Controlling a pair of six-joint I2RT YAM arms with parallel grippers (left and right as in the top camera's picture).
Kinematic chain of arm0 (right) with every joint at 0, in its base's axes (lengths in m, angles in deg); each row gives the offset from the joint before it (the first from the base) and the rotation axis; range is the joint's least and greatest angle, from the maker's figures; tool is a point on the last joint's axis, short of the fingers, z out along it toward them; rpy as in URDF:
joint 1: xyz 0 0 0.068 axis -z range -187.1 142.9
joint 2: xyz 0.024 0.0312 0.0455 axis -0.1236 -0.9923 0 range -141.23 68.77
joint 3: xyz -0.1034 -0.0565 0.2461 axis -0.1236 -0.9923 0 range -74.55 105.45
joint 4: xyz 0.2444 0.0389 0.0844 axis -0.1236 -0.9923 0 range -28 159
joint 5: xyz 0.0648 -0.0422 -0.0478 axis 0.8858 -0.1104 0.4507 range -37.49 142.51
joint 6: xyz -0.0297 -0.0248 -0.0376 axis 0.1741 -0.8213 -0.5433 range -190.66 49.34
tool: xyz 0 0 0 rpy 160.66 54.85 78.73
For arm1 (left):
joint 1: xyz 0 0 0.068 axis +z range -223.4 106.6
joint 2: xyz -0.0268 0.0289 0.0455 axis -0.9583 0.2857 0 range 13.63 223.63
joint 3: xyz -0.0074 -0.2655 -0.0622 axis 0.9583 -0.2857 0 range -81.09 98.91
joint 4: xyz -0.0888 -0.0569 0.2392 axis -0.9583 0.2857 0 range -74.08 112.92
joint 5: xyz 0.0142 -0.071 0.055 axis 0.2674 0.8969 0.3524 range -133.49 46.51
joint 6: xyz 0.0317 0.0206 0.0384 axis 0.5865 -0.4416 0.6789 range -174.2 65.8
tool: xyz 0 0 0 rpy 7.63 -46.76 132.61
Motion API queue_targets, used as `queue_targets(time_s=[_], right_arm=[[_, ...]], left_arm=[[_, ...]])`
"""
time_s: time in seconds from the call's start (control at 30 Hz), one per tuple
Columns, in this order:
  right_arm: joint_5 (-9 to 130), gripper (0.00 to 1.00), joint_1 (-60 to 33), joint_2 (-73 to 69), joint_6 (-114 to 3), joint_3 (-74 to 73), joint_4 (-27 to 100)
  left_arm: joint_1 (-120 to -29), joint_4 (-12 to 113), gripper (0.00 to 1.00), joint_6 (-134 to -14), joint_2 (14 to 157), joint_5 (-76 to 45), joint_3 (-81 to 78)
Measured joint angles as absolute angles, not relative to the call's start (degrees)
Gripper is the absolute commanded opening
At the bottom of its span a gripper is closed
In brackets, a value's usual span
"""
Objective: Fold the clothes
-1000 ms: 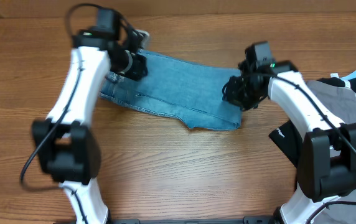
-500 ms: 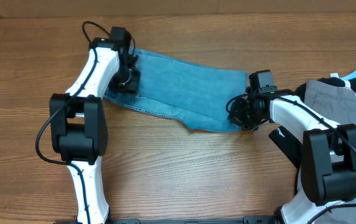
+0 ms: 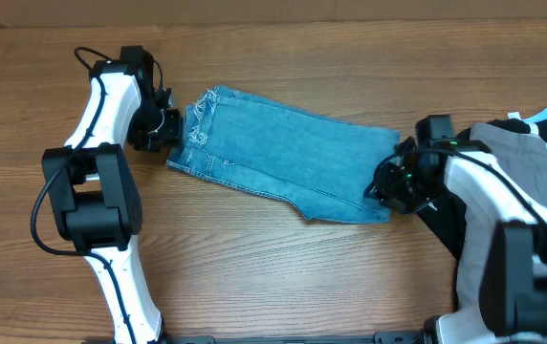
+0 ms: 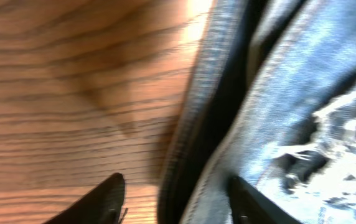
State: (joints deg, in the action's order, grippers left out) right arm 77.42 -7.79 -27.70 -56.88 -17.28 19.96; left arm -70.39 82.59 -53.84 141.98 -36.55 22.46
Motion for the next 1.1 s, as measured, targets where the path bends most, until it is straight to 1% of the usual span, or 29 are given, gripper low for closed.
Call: queue_targets(time_s=[0.03, 0.1, 0.13, 0.2, 0.23, 0.33, 0.63, 0.77, 0.93, 1.1], right_arm=[[77.9, 0.45, -7.5, -25.7, -57.7, -17.3, 20.0], [78.4, 0.45, -7.5, -22.7, -58.5, -17.3, 20.3], [78.8, 0.43, -7.5, -21.4, -58.6, -17.3, 20.4], [79.3, 0.33, -7.5, -20.1, -58.1, -17.3, 20.7], [79.4, 0.31, -7.5, -20.0, -57.7, -17.3, 21.1], [79.5, 0.25, -7.5, -20.4, -55.7, -17.8, 23.4], [78.8, 0.21, -7.5, -26.0, -50.1, -19.2, 27.7], [78.6, 0.15, -7.5, -30.3, -49.3, -19.3, 29.5], [78.8, 0.14, -7.5, -34.0, -48.6, -19.5, 30.1], [78.9, 0.14, -7.5, -34.0, -48.4, -19.5, 30.6]], left_arm=[[-70.4, 82.5, 0.80, -53.2, 141.7, -35.8, 22.5], [-70.4, 82.2, 0.91, -52.0, 140.9, -34.4, 22.5], [-70.4, 82.0, 0.94, -51.3, 140.4, -33.9, 22.5], [-70.4, 81.8, 0.99, -50.0, 139.4, -32.8, 22.5], [-70.4, 81.6, 1.00, -49.5, 139.1, -32.3, 22.5], [-70.4, 80.0, 1.00, -48.0, 138.9, -30.3, 22.5], [-69.6, 75.9, 1.00, -44.1, 139.2, -22.9, 22.5], [-67.6, 75.9, 1.00, -43.5, 141.3, -21.1, 22.5], [-64.5, 76.5, 1.00, -42.6, 145.5, -16.4, 22.8], [-63.9, 77.1, 1.00, -41.1, 146.7, -12.3, 23.6]])
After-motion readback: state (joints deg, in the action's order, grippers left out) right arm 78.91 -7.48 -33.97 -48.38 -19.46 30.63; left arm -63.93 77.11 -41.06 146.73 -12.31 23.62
